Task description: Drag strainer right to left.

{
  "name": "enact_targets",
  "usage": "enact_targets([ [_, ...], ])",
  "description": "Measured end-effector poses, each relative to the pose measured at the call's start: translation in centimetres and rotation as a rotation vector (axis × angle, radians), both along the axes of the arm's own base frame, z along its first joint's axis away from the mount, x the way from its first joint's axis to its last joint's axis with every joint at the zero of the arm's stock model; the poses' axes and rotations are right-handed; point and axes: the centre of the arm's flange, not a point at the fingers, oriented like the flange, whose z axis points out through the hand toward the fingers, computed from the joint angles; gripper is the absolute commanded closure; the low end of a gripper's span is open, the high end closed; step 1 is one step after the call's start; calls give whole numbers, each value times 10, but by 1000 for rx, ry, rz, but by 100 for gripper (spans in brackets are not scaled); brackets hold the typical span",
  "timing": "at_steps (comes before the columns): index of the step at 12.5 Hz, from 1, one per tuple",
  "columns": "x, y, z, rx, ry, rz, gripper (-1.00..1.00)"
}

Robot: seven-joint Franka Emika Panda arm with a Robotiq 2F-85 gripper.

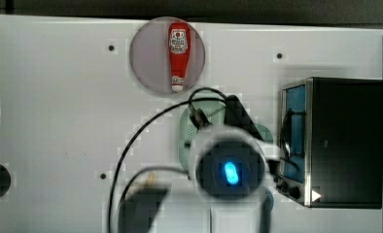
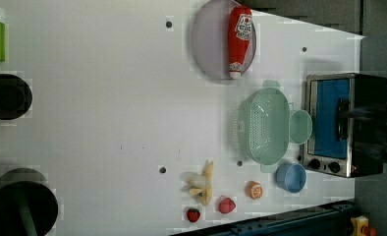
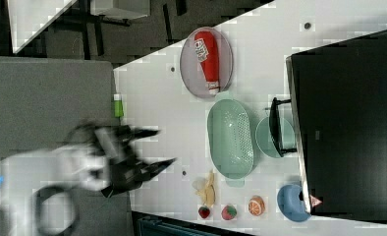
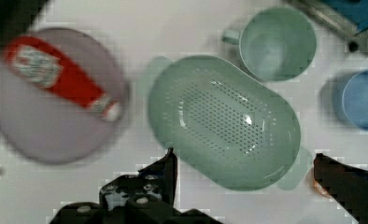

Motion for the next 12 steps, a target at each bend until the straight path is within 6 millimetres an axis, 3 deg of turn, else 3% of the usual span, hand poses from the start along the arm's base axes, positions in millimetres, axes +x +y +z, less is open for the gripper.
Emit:
enact_targets([
  [1, 9, -1, -60, 12, 47, -62, -100],
  [3, -3, -3, -171, -2, 171, -155, -100],
  [5, -30, -2, -242, -14, 225, -251, -100],
  [7, -30, 6, -278, -28, 235, -298, -100],
  [8, -24, 13, -286, -24, 194, -298, -100],
  [10, -4, 25, -292, -20, 112, -326, -100],
  [12, 2, 38, -295, 5, 50, -356, -100],
])
